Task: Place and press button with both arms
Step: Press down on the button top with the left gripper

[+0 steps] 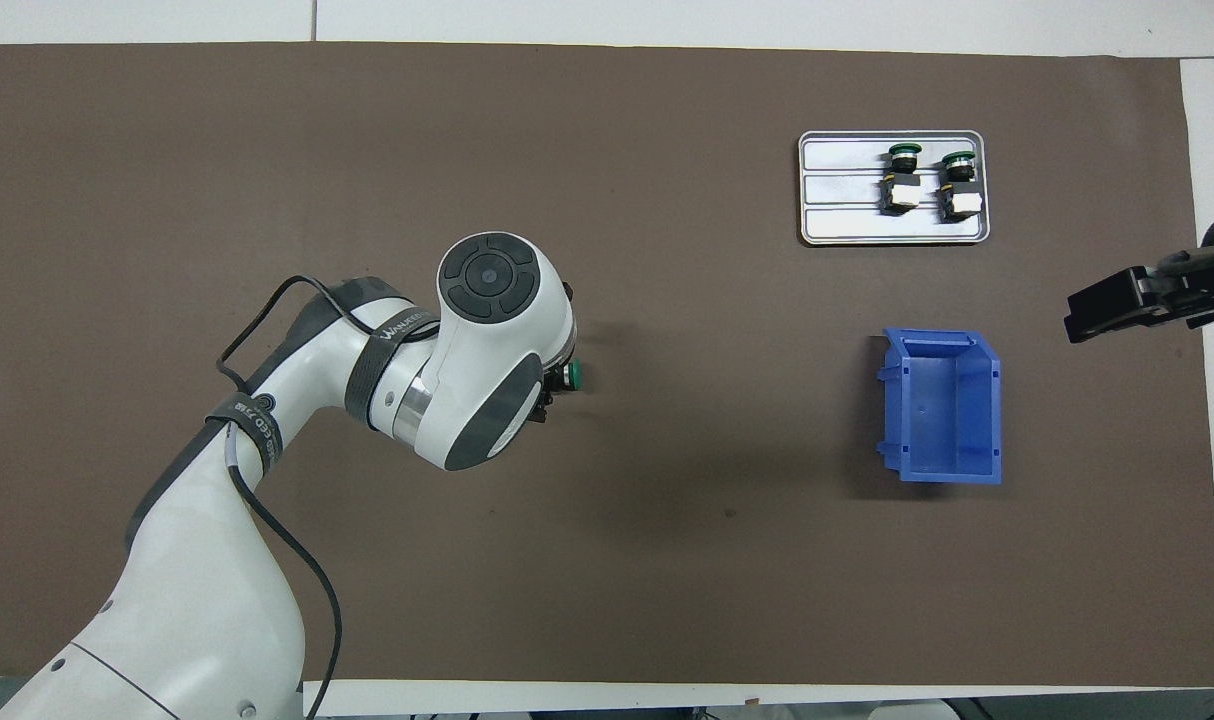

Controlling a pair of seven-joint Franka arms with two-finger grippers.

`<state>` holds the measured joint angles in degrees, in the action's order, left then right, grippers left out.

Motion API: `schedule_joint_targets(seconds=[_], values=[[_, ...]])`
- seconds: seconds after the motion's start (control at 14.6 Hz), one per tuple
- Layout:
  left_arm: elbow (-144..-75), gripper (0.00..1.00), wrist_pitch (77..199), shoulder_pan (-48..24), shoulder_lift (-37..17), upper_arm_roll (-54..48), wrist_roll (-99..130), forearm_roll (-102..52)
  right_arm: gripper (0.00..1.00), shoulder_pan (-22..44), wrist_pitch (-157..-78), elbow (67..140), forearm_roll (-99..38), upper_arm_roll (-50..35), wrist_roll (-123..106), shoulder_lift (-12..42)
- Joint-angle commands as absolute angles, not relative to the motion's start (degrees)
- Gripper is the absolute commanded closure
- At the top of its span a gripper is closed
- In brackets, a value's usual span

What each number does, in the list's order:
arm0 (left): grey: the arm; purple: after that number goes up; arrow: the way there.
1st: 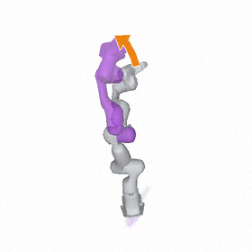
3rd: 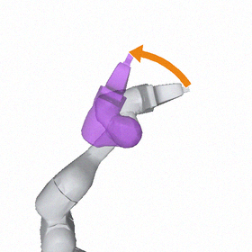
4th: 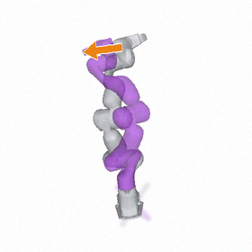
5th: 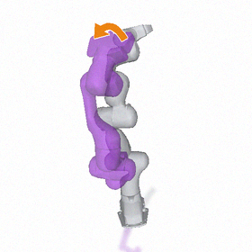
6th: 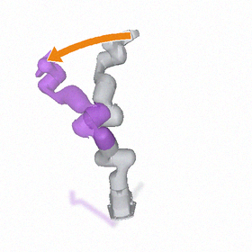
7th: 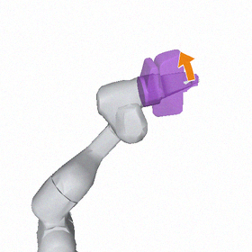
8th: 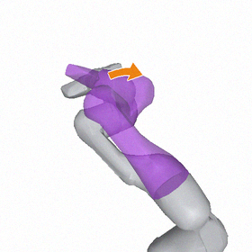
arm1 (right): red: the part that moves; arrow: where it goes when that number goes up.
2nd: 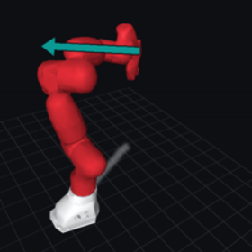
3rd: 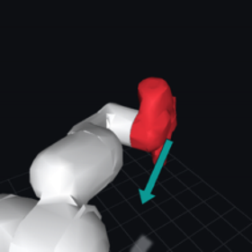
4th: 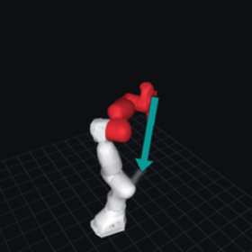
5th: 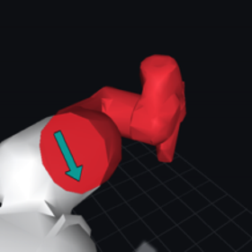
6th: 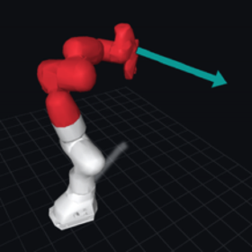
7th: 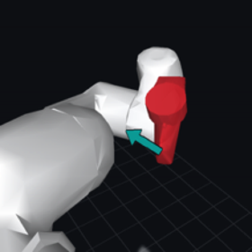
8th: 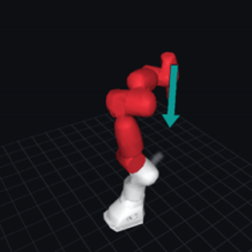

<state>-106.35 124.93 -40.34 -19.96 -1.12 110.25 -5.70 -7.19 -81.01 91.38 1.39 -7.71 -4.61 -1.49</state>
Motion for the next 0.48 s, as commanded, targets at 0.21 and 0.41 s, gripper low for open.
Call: schedule_joint_targets(seconds=[0.21,0.41], values=[[-109.6,0.03,130.6,-42.1,-20.6,-0.3,113.7,-6.2,0.0,-8.1,-81.7,93.0,1.1,-8.1,-5.6,-2.9],[-109.6,0.18,131.0,-42.1,-21.1,-0.3,113.9,-6.2,0.0,-7.9,-81.7,93.0,1.1,-8.1,-5.6,-2.9]])
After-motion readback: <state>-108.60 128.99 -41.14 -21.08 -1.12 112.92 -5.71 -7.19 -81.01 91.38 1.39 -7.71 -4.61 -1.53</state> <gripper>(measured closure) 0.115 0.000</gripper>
